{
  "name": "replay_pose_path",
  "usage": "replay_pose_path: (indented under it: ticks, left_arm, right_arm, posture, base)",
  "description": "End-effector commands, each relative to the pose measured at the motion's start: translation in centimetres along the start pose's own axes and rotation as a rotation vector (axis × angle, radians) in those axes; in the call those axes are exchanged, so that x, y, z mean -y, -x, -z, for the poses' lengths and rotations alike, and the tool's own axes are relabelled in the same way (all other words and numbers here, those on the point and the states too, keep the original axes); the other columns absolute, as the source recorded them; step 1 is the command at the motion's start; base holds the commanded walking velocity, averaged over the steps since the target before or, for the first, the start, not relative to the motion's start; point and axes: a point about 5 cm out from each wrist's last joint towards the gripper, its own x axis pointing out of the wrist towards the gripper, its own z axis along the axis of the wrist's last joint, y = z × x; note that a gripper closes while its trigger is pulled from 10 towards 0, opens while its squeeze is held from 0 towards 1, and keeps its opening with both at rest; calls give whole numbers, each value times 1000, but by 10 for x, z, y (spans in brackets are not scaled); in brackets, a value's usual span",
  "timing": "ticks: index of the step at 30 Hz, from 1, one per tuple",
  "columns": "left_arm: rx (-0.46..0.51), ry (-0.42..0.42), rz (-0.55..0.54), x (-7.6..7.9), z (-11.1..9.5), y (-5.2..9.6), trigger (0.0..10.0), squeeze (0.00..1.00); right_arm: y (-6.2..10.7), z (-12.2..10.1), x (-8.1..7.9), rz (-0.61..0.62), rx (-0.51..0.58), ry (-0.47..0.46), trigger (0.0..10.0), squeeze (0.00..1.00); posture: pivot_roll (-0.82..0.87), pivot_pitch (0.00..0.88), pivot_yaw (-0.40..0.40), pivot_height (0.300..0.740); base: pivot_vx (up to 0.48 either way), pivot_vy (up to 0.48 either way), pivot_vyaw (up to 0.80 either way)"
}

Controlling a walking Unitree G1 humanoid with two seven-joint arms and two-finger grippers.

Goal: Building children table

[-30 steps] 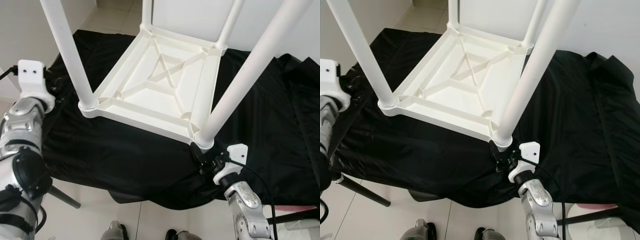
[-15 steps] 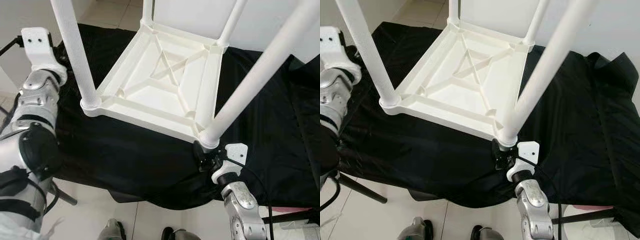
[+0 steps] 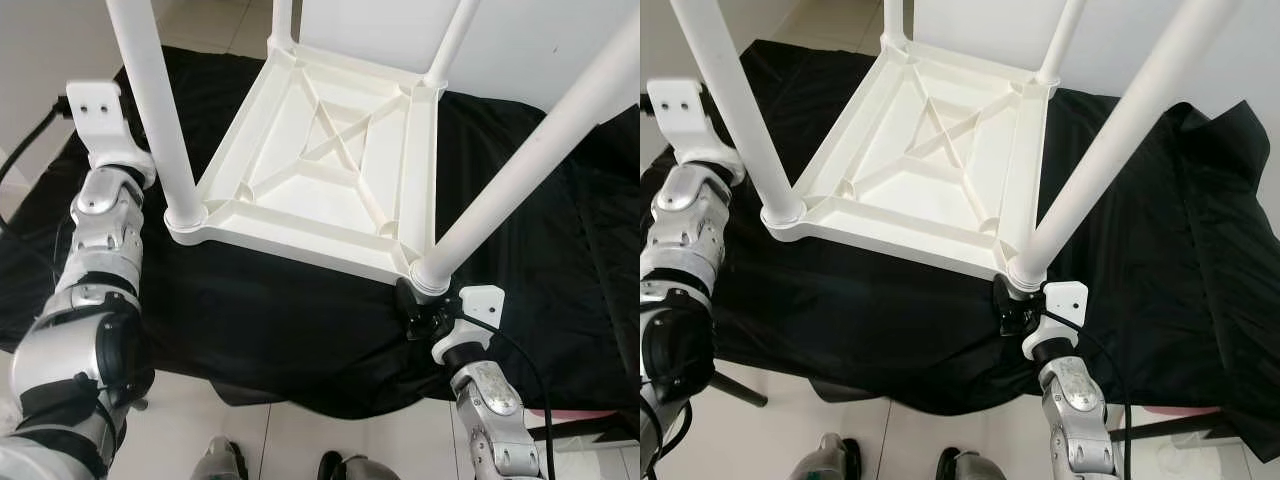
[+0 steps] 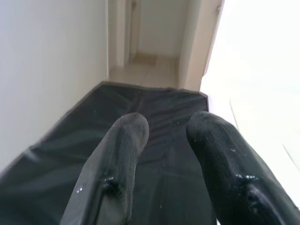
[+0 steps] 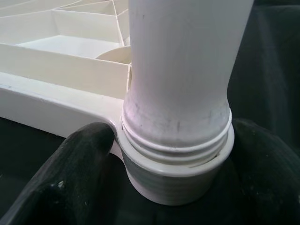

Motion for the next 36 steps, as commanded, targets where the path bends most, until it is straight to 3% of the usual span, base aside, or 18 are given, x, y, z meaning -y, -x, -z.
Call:
replay_pose_path:
  ticks: [1,6,9,14,15,16,18,19,20,22,25,28,31,35,36]
  left_arm:
    - [-46,38,822,51,15,38,10000,0]
    - [-56,16,817,42,15,68,10000,0]
    - [-84,7,767,25,11,87,10000,0]
    - [-100,-16,716,12,10,97,10000,0]
    - [-123,-31,651,0,13,99,10000,0]
    - [-123,-31,651,0,13,99,10000,0]
    - [-160,-50,507,-25,20,102,10000,0]
    - [-160,-50,507,-25,20,102,10000,0]
    - [-170,-50,411,-40,21,106,10000,0]
    - [-170,-50,411,-40,21,106,10000,0]
    - [-149,20,129,-78,14,120,10000,0]
    - [-118,87,33,-85,7,129,10000,0]
    - [-109,121,27,-81,5,137,10000,0]
    - [-196,268,221,-61,12,178,10000,0]
    - [-196,268,221,-61,12,178,10000,0]
  right_arm:
    - [8,2,-18,-163,-20,-3,10000,0]
    - [17,4,-13,-229,-34,37,10000,0]
    - [18,2,3,-272,-46,99,10000,0]
    - [14,2,15,-279,-55,139,10000,0]
    - [11,1,18,-278,-52,153,10000,0]
    - [11,1,18,-278,-52,153,10000,0]
    - [8,-1,21,-266,-35,173,10000,0]
    - [8,-1,21,-266,-35,173,10000,0]
    - [7,-3,22,-243,-21,179,10000,0]
    - [7,-3,22,-243,-21,179,10000,0]
    - [13,-9,18,-152,20,137,10000,0]
    - [18,-13,11,-125,37,113,10000,0]
    - [20,-14,4,-135,42,99,10000,0]
    - [17,-12,-12,-152,64,63,10000,0]
    - [17,-12,-12,-152,64,63,10000,0]
  posture:
    - [4,159,-68,740]
    - [3,161,-67,740]
    - [15,166,-78,740]
    - [19,167,-83,740]
    - [35,164,-92,740]
    - [35,164,-92,740]
    - [44,157,-97,740]
    - [44,157,-97,740]
    - [50,155,-99,740]
    - [50,155,-99,740]
    - [55,157,-100,740]
    - [53,155,-98,740]
    - [49,156,-96,740]
    - [43,155,-84,740]
    - [43,155,-84,740]
  base:
    - [0,0,0]
    - [0,0,0]
    - [0,0,0]
    - [0,0,0]
    - [0,0,0]
    - [0,0,0]
    - [0,0,0]
    - [0,0,0]
    - [0,0,0]
    - [0,0,0]
    - [0,0,0]
    - [0,0,0]
    - [0,0,0]
    - [0,0,0]
    - [0,0,0]
